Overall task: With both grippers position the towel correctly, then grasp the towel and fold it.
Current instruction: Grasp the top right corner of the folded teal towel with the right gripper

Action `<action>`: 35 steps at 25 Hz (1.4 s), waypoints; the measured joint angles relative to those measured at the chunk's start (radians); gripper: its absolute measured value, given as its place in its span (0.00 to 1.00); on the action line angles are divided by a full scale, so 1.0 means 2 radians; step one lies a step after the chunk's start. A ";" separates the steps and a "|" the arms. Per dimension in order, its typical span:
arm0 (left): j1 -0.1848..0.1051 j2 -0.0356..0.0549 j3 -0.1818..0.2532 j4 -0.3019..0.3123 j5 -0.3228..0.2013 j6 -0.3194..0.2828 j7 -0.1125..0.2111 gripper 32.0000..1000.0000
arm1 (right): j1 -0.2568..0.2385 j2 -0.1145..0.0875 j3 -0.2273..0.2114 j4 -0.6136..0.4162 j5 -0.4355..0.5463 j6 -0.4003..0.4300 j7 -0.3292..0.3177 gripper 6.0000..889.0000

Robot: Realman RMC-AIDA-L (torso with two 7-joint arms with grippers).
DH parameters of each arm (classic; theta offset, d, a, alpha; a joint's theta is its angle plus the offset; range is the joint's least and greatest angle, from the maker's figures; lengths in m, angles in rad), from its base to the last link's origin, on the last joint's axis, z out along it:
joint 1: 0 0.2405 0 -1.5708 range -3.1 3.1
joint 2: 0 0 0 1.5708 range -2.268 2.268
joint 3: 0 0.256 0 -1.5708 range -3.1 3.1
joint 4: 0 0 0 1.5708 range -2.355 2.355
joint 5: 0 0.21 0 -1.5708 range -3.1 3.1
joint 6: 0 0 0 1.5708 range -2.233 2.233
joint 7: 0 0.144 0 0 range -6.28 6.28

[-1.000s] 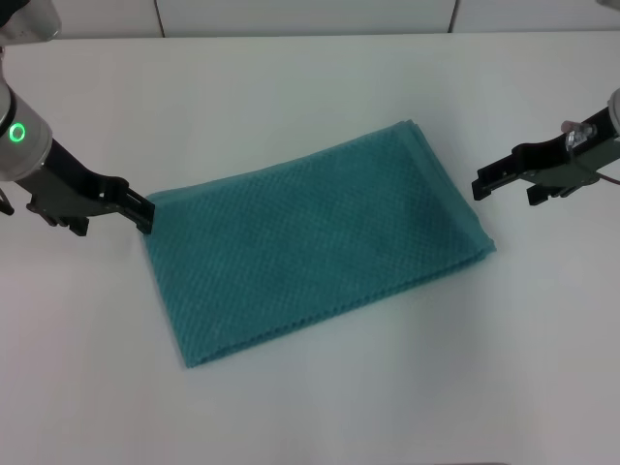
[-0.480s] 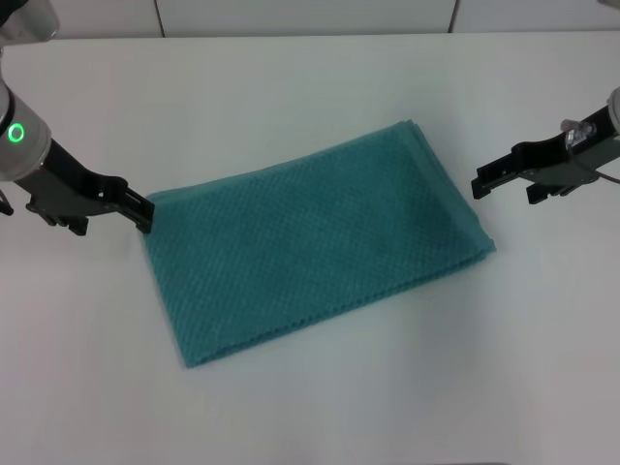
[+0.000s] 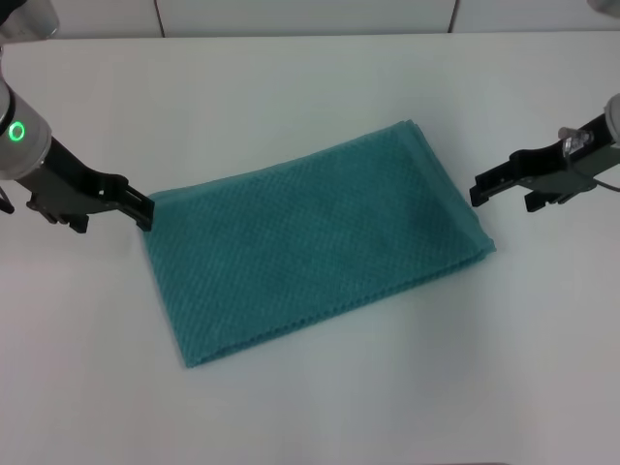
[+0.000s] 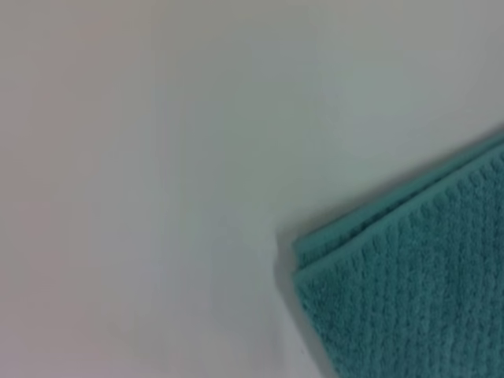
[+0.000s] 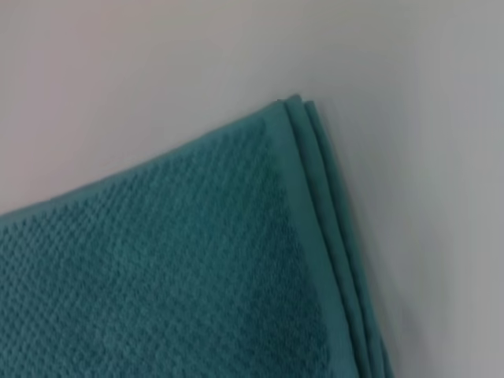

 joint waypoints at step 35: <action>-0.007 0.0003 0.000 -0.004 -0.013 0.010 0.000 0.89 | 0.033 0.016 -0.001 0.153 0.001 -0.121 -0.085 0.99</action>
